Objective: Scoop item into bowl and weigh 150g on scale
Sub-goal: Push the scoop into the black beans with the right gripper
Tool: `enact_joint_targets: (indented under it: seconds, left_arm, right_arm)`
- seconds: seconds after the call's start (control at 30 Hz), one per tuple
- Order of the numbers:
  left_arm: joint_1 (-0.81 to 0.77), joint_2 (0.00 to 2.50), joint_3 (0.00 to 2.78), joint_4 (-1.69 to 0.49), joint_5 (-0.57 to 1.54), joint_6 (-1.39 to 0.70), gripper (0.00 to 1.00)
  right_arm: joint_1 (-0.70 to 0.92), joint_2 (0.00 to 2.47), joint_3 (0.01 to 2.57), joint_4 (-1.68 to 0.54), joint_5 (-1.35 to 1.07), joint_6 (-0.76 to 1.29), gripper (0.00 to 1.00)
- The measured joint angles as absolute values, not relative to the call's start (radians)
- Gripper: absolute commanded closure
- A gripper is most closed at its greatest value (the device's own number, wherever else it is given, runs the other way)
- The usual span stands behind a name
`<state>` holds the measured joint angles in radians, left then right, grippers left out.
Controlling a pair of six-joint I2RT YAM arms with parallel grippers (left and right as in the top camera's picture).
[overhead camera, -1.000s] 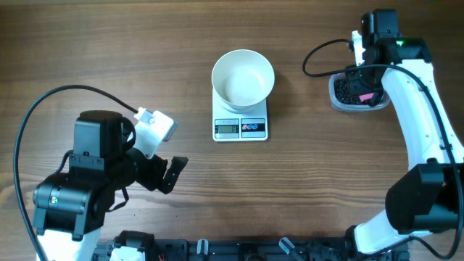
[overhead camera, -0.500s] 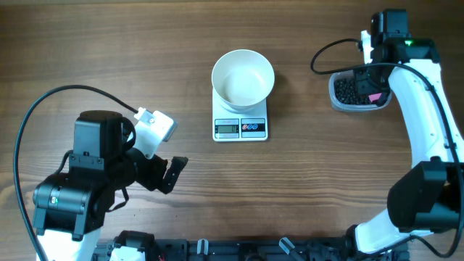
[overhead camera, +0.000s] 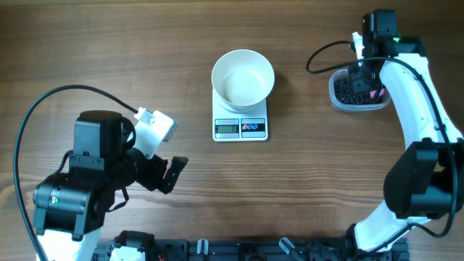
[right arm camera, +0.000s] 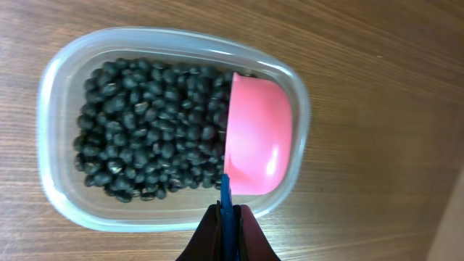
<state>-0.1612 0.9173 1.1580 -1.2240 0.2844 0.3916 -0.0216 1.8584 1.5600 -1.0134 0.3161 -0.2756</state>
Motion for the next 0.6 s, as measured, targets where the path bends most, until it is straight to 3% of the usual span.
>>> enact_joint_targets:
  seconds: [0.27, 0.6]
  left_arm:
    - [-0.161, 0.917, 1.158, -1.224, 0.284, 0.392, 0.0]
    - [-0.161, 0.917, 1.158, -1.224, 0.284, 0.392, 0.0]
  right_arm:
    - [-0.024, 1.881, 1.56, -1.034, 0.217, -0.325, 0.96]
    - [-0.159, 1.882, 1.568, -1.067, -0.052, -0.339, 0.96]
